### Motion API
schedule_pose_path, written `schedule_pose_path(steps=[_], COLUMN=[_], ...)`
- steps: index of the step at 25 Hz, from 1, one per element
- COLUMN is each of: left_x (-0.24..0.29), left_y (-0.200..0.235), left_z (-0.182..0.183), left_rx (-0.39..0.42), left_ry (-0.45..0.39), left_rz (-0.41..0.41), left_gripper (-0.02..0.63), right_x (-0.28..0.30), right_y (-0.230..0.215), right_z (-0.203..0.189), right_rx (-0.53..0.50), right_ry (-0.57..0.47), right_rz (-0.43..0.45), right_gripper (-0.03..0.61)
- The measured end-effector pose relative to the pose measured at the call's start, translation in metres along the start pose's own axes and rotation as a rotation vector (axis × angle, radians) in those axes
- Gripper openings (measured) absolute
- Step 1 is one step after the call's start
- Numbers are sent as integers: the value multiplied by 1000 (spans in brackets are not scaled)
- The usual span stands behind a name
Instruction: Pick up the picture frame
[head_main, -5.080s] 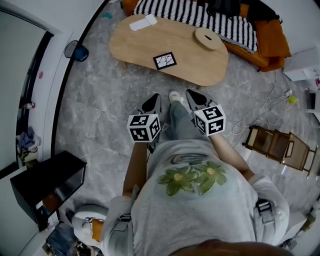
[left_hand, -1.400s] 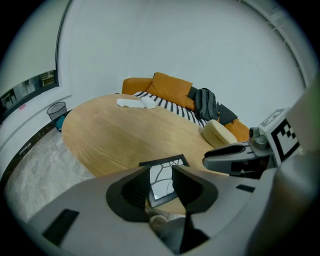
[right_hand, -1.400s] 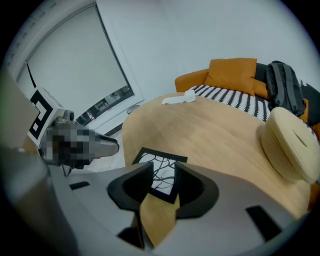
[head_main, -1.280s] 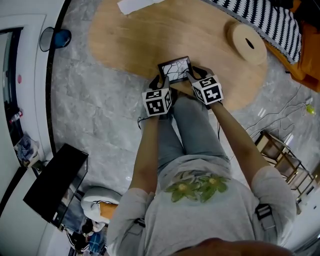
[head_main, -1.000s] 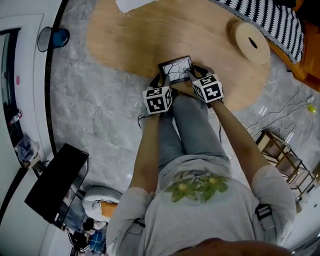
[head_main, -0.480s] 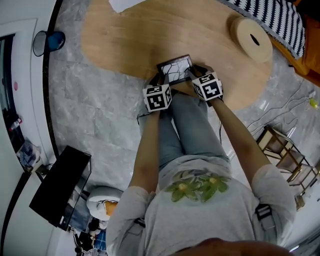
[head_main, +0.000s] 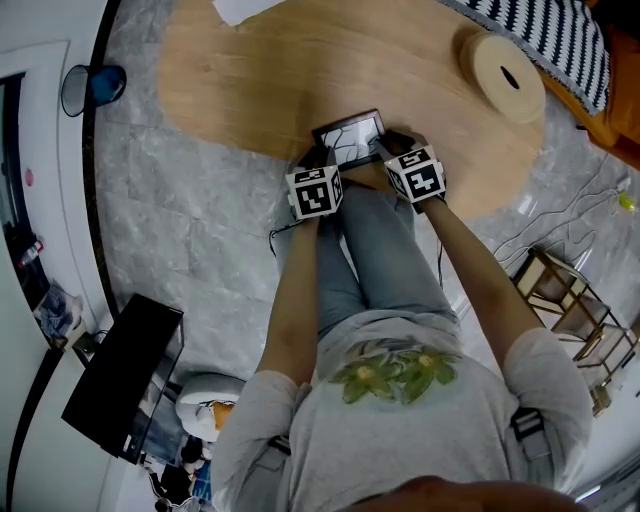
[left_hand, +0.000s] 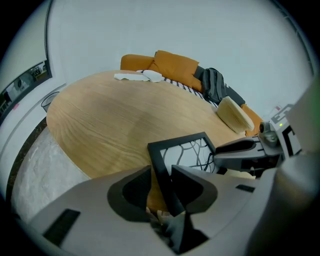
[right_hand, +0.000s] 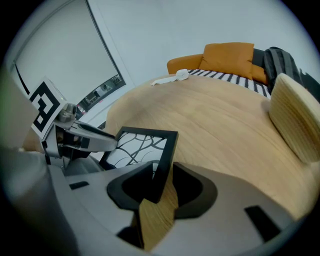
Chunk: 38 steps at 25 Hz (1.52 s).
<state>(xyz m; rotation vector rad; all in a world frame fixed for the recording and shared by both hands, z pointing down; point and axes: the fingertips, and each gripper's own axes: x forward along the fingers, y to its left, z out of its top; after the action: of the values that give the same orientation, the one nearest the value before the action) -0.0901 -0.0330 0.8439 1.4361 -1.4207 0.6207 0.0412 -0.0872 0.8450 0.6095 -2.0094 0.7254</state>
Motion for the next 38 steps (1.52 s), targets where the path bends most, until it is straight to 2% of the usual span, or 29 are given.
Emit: schedule_pose_path(steps=[5,9,16,32,38], left_x=[0,-1,-16,-119,-138], left_y=[-2,-1,7,-35,-47], left_z=[1,1,3,50,63], left_rx=[14,-48,-71,-102,-98], left_ry=[-3,3,16,13,-6], left_rz=[-20,-36,11,-14,-17], left_gripper=[114,103,95,94,94], right_x=[0,0,-11,-117,-138], right_y=[2,3,15,38,36], right_z=[1,0,13,63,75], right_rx=[1,-1,-23,-25,-31], right_ry=[-2,16,25,43,33], right_rz=[-22,-40,-33,-41,-41], right_gripper=[110,107,92,92,91])
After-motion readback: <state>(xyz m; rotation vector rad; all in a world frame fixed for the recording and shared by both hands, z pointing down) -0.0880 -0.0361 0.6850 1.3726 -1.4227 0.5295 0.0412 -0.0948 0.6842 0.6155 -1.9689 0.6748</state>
